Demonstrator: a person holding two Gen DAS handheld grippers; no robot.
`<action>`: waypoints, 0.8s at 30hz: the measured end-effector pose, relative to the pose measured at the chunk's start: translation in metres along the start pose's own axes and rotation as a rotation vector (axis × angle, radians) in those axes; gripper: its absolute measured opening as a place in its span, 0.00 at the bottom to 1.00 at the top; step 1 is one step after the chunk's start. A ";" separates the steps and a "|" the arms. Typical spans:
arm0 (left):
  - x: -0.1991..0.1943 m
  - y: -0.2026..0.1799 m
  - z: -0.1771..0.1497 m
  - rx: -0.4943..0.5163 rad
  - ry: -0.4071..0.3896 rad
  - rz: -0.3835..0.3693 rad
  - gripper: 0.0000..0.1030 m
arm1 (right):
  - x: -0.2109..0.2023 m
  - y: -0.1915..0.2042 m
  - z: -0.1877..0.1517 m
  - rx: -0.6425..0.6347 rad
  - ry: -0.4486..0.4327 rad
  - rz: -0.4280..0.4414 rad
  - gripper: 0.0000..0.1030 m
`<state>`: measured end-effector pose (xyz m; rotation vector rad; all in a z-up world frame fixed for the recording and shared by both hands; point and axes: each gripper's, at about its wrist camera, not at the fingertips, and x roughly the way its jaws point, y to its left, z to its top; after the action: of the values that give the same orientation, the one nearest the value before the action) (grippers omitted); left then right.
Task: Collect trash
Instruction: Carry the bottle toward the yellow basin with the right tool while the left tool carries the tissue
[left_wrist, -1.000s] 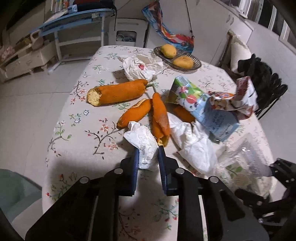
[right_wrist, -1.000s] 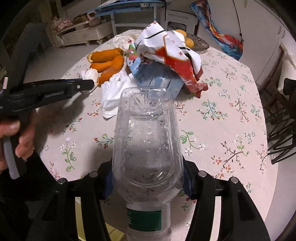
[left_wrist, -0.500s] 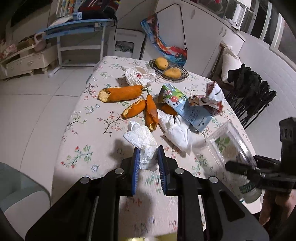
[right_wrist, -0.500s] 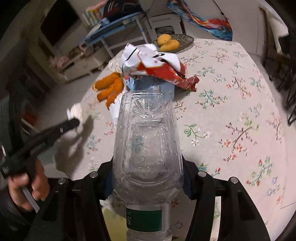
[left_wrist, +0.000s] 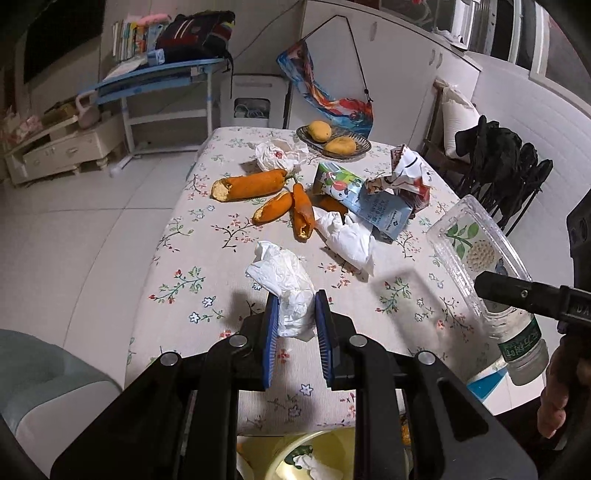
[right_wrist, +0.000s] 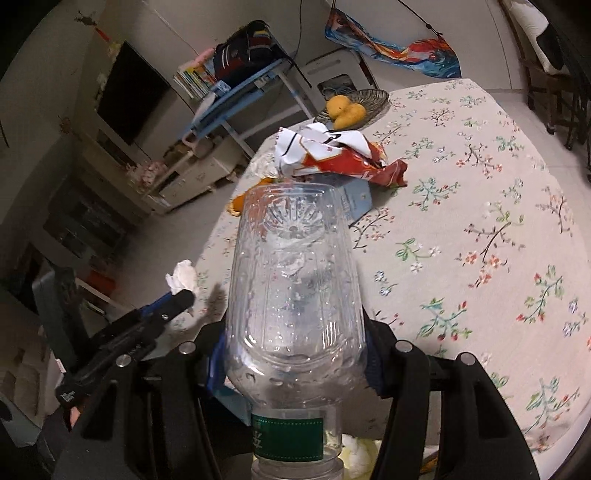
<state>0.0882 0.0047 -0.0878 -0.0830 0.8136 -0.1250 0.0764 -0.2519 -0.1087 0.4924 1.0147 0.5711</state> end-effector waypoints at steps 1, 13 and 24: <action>-0.002 0.000 -0.001 0.003 -0.004 0.003 0.19 | -0.001 0.000 -0.001 0.006 -0.003 0.005 0.55; -0.014 -0.007 -0.013 0.013 -0.007 0.004 0.19 | -0.005 -0.004 -0.014 0.025 -0.013 -0.050 0.55; -0.024 -0.006 -0.022 0.007 -0.013 -0.008 0.19 | -0.011 -0.001 -0.030 0.045 -0.009 0.012 0.55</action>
<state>0.0557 0.0018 -0.0851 -0.0805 0.8001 -0.1351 0.0451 -0.2560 -0.1154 0.5405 1.0188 0.5569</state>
